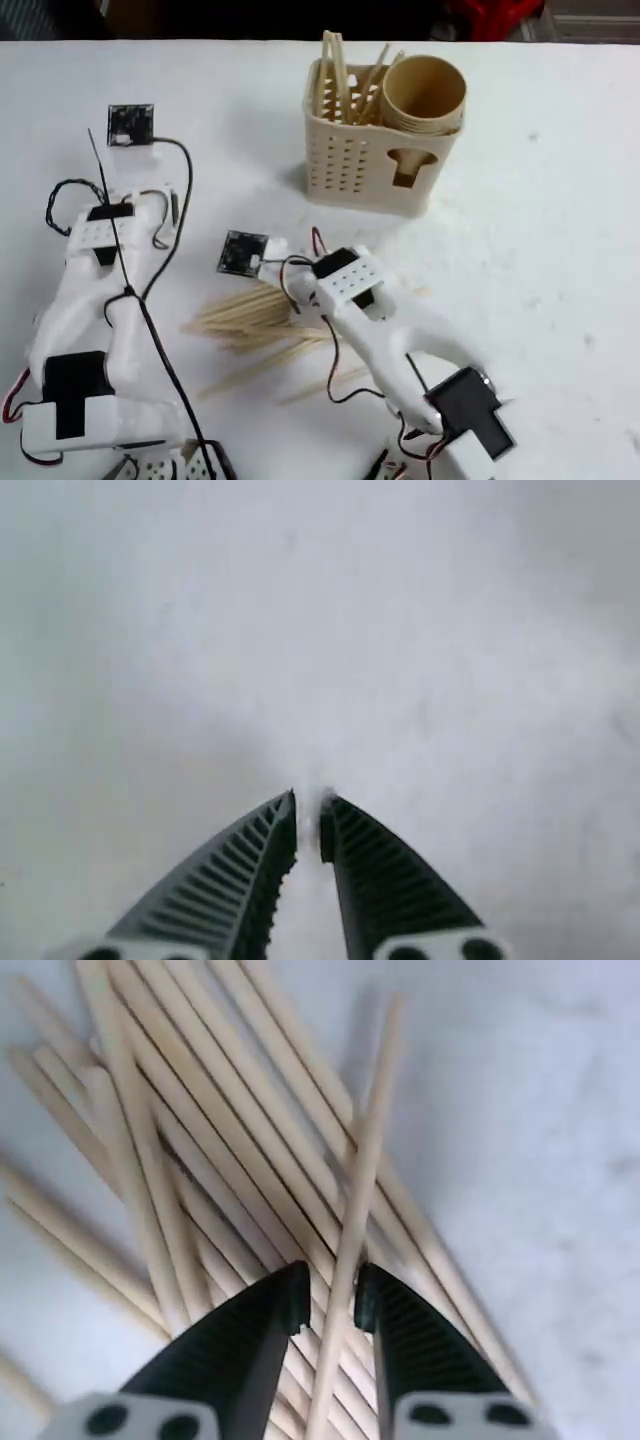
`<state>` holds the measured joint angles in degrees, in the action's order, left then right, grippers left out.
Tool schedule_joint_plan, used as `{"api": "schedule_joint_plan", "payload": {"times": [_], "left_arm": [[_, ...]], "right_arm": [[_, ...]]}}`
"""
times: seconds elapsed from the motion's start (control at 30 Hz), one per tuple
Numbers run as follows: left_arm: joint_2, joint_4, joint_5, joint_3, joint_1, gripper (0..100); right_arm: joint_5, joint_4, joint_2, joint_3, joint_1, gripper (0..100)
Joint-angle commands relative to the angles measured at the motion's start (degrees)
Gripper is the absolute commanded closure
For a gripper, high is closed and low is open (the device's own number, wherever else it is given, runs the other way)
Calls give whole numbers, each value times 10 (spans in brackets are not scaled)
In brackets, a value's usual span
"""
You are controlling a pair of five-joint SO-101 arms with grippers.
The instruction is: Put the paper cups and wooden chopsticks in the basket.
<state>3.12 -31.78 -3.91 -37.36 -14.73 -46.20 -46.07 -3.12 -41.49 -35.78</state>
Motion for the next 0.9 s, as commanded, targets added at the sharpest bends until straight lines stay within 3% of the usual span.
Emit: {"api": "schedule_joint_plan", "payload": {"times": [0.0, 0.17, 0.4, 0.87], "left_arm": [[23, 11, -4, 3, -5, 932], [23, 11, -4, 3, -6, 932], [23, 11, -4, 3, -6, 932], [23, 11, -4, 3, -6, 932]], "right_arm": [[-4, 7, 18, 17, 6, 912], [-4, 9, 42, 18, 7, 986], [14, 7, 21, 18, 10, 982], [161, -27, -302, 20, 68, 982]]}}
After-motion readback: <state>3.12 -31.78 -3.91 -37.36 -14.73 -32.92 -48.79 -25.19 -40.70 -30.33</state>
